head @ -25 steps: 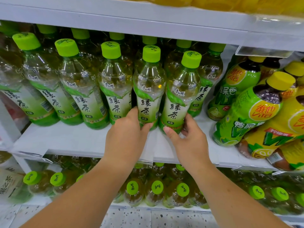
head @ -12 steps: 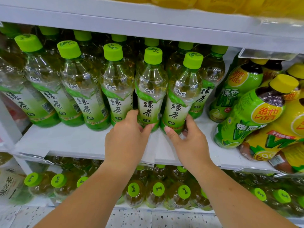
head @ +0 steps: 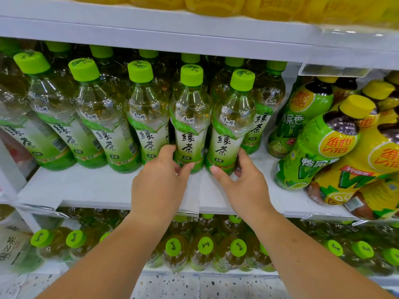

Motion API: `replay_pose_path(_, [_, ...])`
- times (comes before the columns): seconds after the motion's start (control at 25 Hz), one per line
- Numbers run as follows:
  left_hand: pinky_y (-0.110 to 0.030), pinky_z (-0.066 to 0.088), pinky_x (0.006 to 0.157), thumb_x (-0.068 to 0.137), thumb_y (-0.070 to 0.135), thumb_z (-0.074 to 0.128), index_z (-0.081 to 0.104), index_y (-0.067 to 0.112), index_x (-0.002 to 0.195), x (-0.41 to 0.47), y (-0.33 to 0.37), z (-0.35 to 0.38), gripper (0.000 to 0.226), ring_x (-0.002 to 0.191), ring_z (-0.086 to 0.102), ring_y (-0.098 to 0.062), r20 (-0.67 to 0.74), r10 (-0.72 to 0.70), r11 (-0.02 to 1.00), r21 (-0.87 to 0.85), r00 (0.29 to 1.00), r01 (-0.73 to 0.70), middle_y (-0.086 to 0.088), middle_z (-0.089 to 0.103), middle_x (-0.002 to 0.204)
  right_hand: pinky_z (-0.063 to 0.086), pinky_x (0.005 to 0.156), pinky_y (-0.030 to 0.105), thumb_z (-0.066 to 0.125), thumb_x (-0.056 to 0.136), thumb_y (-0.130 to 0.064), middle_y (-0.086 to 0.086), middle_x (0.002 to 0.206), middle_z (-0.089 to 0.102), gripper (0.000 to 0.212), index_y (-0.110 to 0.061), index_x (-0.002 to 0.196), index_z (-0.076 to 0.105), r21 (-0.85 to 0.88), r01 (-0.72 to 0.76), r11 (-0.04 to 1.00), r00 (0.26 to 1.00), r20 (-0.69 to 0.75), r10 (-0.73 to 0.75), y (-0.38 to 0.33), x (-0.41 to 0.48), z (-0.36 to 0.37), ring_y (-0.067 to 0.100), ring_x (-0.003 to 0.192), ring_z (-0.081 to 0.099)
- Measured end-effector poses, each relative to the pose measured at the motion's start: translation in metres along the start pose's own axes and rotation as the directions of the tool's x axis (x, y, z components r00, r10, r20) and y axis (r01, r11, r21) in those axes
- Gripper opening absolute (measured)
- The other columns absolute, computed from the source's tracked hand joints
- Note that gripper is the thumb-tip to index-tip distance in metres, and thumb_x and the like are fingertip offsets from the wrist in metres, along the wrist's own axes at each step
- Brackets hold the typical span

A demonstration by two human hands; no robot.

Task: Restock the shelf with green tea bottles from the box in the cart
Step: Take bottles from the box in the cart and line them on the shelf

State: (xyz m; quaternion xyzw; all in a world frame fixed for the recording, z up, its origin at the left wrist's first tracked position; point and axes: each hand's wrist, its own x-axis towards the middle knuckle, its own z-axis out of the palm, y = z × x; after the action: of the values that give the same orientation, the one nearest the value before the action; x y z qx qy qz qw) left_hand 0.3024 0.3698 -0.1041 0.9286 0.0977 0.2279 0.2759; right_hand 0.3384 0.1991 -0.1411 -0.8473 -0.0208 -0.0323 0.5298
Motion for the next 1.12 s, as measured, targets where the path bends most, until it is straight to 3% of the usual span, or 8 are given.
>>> replay_pose_path(0.2, [-0.041, 0.054, 0.083, 0.092, 0.046, 0.063, 0.052, 0.02, 0.134, -0.007, 0.002, -0.011, 0.05, 0.098, 0.065, -0.02, 0.173, -0.17, 0.972, -0.132, 0.97, 0.194, 0.007, 0.069, 0.105, 0.044, 0.105, 0.028, 0.066, 0.088, -0.048, -0.033, 0.123, 0.059, 0.054, -0.043, 0.138, 0.046, 0.077, -0.05, 0.996, 0.995, 0.092, 0.043, -0.005, -0.002, -0.006, -0.011, 0.116, 0.053])
replay_pose_path(0.32, [-0.038, 0.05, 0.092, 0.094, 0.047, 0.059, 0.047, 0.019, 0.141, -0.009, 0.008, -0.024, 0.056, 0.111, 0.06, -0.021, 0.339, -0.264, 0.917, -0.202, 0.903, 0.344, 0.002, 0.063, 0.125, 0.037, 0.111, 0.033, 0.059, 0.093, -0.046, -0.029, 0.134, 0.055, 0.05, -0.041, 0.141, 0.046, 0.13, -0.106, 0.986, 0.985, 0.151, 0.086, -0.019, -0.014, -0.013, -0.005, 0.128, 0.047])
replay_pose_path(0.52, [-0.031, 0.04, 0.095, 0.095, 0.055, 0.052, 0.045, 0.022, 0.145, -0.025, 0.021, -0.053, 0.061, 0.126, 0.052, -0.021, 0.597, -0.276, 0.844, -0.224, 0.753, 0.488, 0.0, 0.051, 0.145, 0.045, 0.094, 0.026, 0.051, 0.097, -0.051, -0.009, 0.143, 0.05, 0.049, -0.034, 0.143, 0.045, 0.063, -0.342, 0.938, 0.937, 0.102, 0.335, -0.043, -0.06, -0.032, 0.011, 0.126, 0.05])
replay_pose_path(0.6, [-0.032, 0.04, 0.093, 0.095, 0.058, 0.048, 0.047, 0.024, 0.143, -0.035, 0.022, -0.07, 0.059, 0.125, 0.051, -0.019, 0.661, -0.242, 0.847, -0.212, 0.71, 0.487, 0.004, 0.051, 0.144, 0.041, 0.075, 0.014, 0.051, 0.098, -0.048, -0.008, 0.133, 0.055, 0.046, -0.032, 0.141, 0.047, 0.066, -0.39, 0.918, 0.918, 0.102, 0.383, -0.055, -0.086, -0.039, 0.002, 0.106, 0.056])
replay_pose_path(0.68, [-0.031, 0.041, 0.088, 0.095, 0.061, 0.046, 0.052, 0.028, 0.136, -0.048, 0.024, -0.095, 0.053, 0.114, 0.054, -0.012, 0.709, -0.208, 0.853, -0.205, 0.674, 0.48, 0.01, 0.054, 0.136, 0.037, 0.072, 0.012, 0.051, 0.098, -0.048, -0.014, 0.122, 0.056, 0.042, -0.033, 0.137, 0.05, 0.075, -0.413, 0.908, 0.91, 0.082, 0.407, -0.073, -0.117, -0.049, -0.011, 0.092, 0.05])
replay_pose_path(0.88, [-0.023, 0.041, 0.07, 0.095, 0.06, 0.048, 0.057, 0.042, 0.109, -0.091, 0.041, -0.174, 0.025, 0.09, 0.048, 0.011, 0.791, -0.156, 0.811, -0.239, 0.592, 0.533, 0.029, 0.054, 0.103, 0.043, 0.093, 0.03, 0.053, 0.095, -0.054, -0.024, 0.118, 0.053, 0.043, -0.038, 0.134, 0.05, 0.174, -0.498, 0.849, 0.865, 0.036, 0.5, -0.128, -0.203, -0.078, -0.008, 0.099, 0.052])
replay_pose_path(1.0, [-0.026, 0.039, 0.079, 0.097, 0.057, 0.048, 0.06, 0.034, 0.12, -0.117, 0.065, -0.224, 0.034, 0.093, 0.047, 0.014, 0.837, -0.068, 0.845, -0.242, 0.544, 0.477, 0.025, 0.056, 0.106, 0.04, 0.087, 0.022, 0.053, 0.095, -0.054, -0.019, 0.128, 0.052, 0.046, -0.035, 0.137, 0.052, 0.23, -0.524, 0.82, 0.835, -0.048, 0.548, -0.16, -0.263, -0.102, -0.003, 0.108, 0.052])
replay_pose_path(1.12, [-0.026, 0.038, 0.082, 0.097, 0.056, 0.048, 0.057, 0.032, 0.125, -0.14, 0.096, -0.261, 0.038, 0.095, 0.05, 0.009, 0.869, 0.008, 0.858, -0.26, 0.495, 0.443, 0.022, 0.056, 0.111, 0.038, 0.078, 0.007, 0.053, 0.098, -0.047, -0.016, 0.117, 0.06, 0.041, -0.024, 0.13, 0.06, 0.255, -0.558, 0.789, 0.788, -0.133, 0.601, -0.19, -0.323, -0.126, 0.0, 0.103, 0.056])
